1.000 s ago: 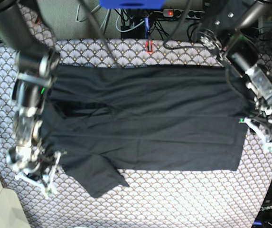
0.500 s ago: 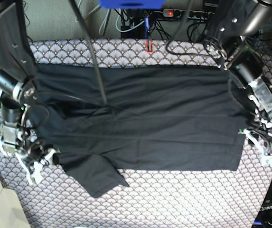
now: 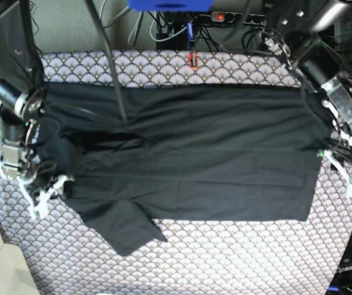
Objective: Fold the T-shirt properly
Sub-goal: 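Reach both grippers across the shirt to its hem edge, then close both grippers on the hem edge of the shirt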
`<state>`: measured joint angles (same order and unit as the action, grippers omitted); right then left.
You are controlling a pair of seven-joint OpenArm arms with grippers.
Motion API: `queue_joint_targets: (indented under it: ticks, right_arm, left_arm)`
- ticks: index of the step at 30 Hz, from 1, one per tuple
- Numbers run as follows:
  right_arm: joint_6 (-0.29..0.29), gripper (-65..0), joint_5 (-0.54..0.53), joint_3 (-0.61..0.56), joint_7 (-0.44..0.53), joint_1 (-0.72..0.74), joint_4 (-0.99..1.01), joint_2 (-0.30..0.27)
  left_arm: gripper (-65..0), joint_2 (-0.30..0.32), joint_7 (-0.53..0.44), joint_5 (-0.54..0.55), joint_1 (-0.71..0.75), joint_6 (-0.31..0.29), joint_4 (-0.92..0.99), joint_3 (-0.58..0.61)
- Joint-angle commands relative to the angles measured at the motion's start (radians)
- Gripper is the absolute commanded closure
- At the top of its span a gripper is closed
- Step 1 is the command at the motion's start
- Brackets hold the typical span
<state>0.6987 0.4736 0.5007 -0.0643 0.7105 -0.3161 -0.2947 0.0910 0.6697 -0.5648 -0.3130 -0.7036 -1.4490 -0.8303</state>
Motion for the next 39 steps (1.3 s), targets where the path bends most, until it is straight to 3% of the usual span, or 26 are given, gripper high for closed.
queue_joint_targets:
  ticks: [1, 5, 9, 12, 15, 18, 24, 34, 37, 39]
  right_arm:
    - [-0.001, -29.7, -0.011, -0.001, 0.022, 0.021, -0.013, -0.001]
    - [-0.001, -26.0, -0.011, -0.003, 0.044, 0.002, -0.016, 0.018]
    - [-0.001, -8.3, -0.009, -0.004, 0.068, 0.002, -0.018, 0.019]
    - [-0.001, -1.1, -0.009, -0.004, 0.068, 0.008, -0.022, 0.016]
    - [-0.001, -1.1, -0.008, -0.004, 0.068, 0.005, -0.022, 0.002]
    - [-0.001, -1.1, -0.008, -0.004, 0.07, 0.001, -0.022, -0.004]
    - [-0.001, -1.1, -0.008, -0.004, 0.065, -0.032, -0.022, -0.005]
    - [-0.001, -1.1, -0.008, -0.004, 0.065, -0.061, -0.022, -0.019]
    - [-0.001, -1.1, -0.008, -0.004, 0.065, -0.062, -0.022, -0.021]
    - [-0.001, -1.1, -0.008, -0.004, 0.067, -0.062, -0.022, -0.021]
  left_arm:
    - [-27.0, 0.016, -0.02, 0.009, -0.021, 0.005, -0.019, 0.001]
    - [-27.1, 0.019, -0.021, 0.007, -0.028, 0.005, -0.012, 0.001]
    - [-27.1, 0.019, -0.029, 0.01, -0.045, 0.005, -0.008, 0.007]
    - [-27.1, 0.014, -0.032, 0.01, -0.097, 0.005, 0.018, 0.006]
    - [-27.1, 0.017, -0.032, 0.01, -0.173, 0.014, 0.13, 0.001]
    - [-27.1, 0.023, -0.063, 0.012, -0.242, 0.111, 0.284, 0.006]
    - [-27.2, 0.028, -0.314, 0.002, -0.334, 0.261, 0.537, 0.009]
    - [-27.2, 0.195, -0.638, 0.01, -0.507, 0.474, 1.137, 0.009]
    - [-28.5, 0.218, -0.712, 0.004, -0.512, 0.503, 1.229, 0.007]
    - [-33.9, 0.217, -0.75, 0.002, -0.507, 0.508, 1.24, 0.007]
